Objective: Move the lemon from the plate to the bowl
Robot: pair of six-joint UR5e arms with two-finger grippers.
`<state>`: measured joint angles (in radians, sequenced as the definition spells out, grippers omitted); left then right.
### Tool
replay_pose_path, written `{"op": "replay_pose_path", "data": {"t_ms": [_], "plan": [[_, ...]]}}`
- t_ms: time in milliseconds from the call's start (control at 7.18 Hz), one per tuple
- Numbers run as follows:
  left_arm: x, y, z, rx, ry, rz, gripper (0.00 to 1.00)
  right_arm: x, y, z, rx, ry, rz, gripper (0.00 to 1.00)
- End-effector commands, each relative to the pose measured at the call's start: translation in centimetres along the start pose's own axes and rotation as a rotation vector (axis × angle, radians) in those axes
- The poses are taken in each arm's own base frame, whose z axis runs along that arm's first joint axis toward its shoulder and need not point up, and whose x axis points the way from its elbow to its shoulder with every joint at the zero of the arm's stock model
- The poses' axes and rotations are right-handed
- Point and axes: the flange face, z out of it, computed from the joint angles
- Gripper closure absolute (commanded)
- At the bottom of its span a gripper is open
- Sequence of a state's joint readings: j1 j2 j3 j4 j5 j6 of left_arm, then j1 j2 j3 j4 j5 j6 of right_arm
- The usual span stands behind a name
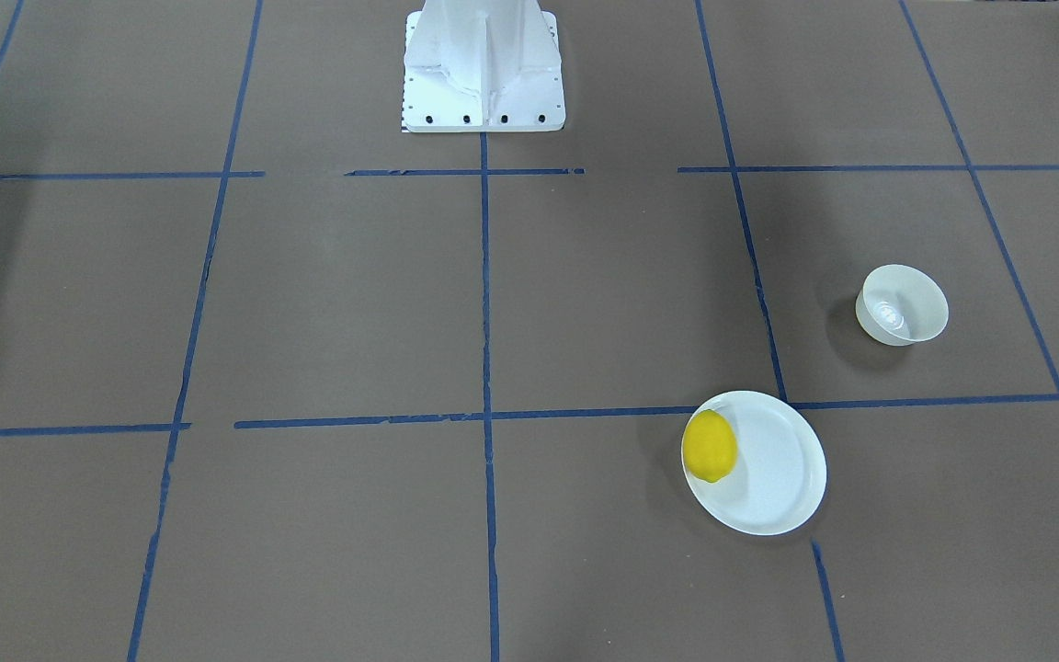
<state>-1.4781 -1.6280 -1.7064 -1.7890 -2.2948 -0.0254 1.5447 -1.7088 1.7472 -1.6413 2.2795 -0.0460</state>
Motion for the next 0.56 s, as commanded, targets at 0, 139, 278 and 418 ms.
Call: {"op": "replay_pose_path", "data": {"t_ms": [0, 139, 278, 418], "plan": [[7.6, -8.4, 0.2, -0.005, 0.009, -0.013, 0.00, 0.0, 0.0, 0.0, 0.000, 0.000, 0.000, 0.00], [15.7, -12.1, 3.0, -0.049, 0.059, -0.068, 0.00, 0.0, 0.0, 0.0, 0.000, 0.000, 0.000, 0.00], [20.6, -14.1, 4.1, -0.062, 0.090, -0.150, 0.00, 0.0, 0.0, 0.0, 0.000, 0.000, 0.000, 0.00], [26.2, -16.2, 5.9, -0.092, 0.121, -0.246, 0.00, 0.0, 0.0, 0.0, 0.000, 0.000, 0.000, 0.00]]}}
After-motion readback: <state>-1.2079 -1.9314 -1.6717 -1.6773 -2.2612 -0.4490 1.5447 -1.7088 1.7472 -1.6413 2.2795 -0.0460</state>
